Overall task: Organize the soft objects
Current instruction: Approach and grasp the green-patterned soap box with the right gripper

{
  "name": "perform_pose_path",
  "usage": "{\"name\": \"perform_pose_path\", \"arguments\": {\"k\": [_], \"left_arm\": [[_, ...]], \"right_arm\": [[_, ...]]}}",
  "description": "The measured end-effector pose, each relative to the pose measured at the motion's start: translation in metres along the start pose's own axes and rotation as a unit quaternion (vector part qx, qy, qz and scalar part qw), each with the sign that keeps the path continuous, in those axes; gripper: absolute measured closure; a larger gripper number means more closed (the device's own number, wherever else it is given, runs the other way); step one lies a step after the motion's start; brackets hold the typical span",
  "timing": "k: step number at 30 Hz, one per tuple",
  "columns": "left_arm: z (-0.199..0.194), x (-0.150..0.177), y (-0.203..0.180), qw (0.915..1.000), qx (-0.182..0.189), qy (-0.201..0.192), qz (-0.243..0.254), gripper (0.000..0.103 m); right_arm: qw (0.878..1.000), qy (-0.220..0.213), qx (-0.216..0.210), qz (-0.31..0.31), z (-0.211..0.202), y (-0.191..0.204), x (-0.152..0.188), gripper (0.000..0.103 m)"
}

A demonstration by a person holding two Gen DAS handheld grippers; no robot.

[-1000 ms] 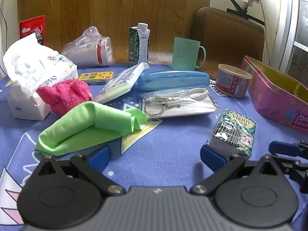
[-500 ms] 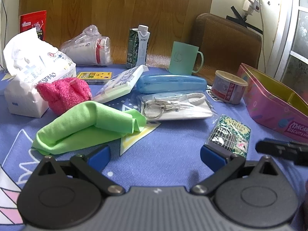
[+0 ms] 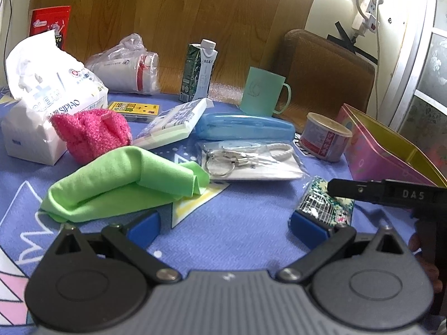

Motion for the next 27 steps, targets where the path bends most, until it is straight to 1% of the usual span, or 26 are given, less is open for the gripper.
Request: {"name": "perform_pose_path", "arguments": {"k": [2,3,4,5,6,13,21,24,27], "left_arm": [[0.000,0.000,0.000,1.0000,0.002,0.000,0.000,0.000],[0.000,0.000,-0.001,1.0000,0.002,0.000,0.000,0.000],[0.000,0.000,-0.001,1.0000,0.003,0.000,0.000,0.000],[0.000,0.000,-0.001,1.0000,0.003,0.000,0.000,0.000],[0.000,0.000,-0.001,1.0000,0.002,0.000,0.000,0.000],[0.000,0.000,-0.001,1.0000,0.001,0.000,0.002,0.000],[0.000,0.001,-0.002,1.0000,-0.002,0.000,0.005,0.000],[0.000,0.002,-0.003,1.0000,-0.003,0.000,0.007,0.000],[0.000,0.002,-0.004,0.9999,-0.005,0.000,0.009,0.000]], "right_arm": [[1.000,0.003,0.001,-0.009,0.001,0.003,0.001,0.043],[1.000,0.005,-0.004,-0.011,0.001,0.005,0.002,0.051],[1.000,0.007,-0.016,-0.007,0.001,0.008,0.003,0.058],[1.000,0.010,-0.030,-0.001,0.000,0.011,0.004,0.070],[0.999,0.012,-0.032,-0.002,0.000,0.013,0.005,0.071],[0.998,0.024,-0.038,-0.043,-0.014,0.040,0.025,0.075],[0.999,0.010,-0.035,-0.028,-0.036,0.049,0.045,0.076],[0.999,0.003,-0.033,-0.030,-0.041,0.049,0.046,0.072],[0.999,-0.009,-0.030,-0.022,-0.045,0.045,0.043,0.063]]}}
Point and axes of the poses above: each gripper's, at about its wrist camera, not at the fingertips, and z roughly the way its jaws point, y to its left, x to its underside, the point moved 10 cm from there along z, roughly the way its jaws point, and after that the axes turned 12 degrees about -x, right-handed, at the moved point
